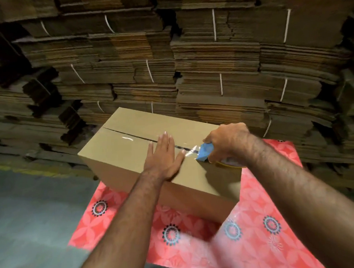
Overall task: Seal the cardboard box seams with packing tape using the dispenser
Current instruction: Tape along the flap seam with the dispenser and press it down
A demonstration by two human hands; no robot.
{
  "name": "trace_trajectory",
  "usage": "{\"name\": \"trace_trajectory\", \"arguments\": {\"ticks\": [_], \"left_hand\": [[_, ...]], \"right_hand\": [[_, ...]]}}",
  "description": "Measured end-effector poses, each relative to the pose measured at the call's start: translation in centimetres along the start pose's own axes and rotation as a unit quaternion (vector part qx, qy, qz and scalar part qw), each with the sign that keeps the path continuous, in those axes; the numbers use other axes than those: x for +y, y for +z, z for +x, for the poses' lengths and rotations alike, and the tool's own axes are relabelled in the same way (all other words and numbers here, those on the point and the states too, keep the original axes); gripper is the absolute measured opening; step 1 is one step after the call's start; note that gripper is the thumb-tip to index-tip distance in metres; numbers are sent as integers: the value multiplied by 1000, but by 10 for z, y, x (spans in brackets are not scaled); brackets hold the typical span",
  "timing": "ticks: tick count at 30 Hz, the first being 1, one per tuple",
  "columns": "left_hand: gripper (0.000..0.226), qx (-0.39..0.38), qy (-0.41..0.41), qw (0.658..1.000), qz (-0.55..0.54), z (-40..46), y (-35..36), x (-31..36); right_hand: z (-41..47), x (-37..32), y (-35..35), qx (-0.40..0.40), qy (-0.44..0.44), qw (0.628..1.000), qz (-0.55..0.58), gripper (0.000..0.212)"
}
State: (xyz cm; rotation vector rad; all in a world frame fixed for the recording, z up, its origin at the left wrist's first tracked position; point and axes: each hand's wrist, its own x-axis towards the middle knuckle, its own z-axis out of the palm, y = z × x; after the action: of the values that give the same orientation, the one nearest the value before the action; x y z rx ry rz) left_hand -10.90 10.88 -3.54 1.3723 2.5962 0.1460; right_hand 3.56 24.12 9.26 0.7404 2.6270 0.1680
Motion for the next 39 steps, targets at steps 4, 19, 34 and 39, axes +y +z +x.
{"name": "trace_trajectory", "arguments": {"ticks": [4,19,34,39], "left_hand": [[94,-17,-14,999,38,1,6,1],[94,-21,3,998,55,0,8,-4],[136,-30,196,980,30,-29,17,112],[146,-8,177,983,42,-33,27,123]], "right_hand": [[6,-1,-2,-16,-8,1000,-6,56],[-43,112,53,-24,-12,998,64,80],[-53,131,87,25,-33,990,136,73],[-56,135,91,31,-37,986,158,73]]}}
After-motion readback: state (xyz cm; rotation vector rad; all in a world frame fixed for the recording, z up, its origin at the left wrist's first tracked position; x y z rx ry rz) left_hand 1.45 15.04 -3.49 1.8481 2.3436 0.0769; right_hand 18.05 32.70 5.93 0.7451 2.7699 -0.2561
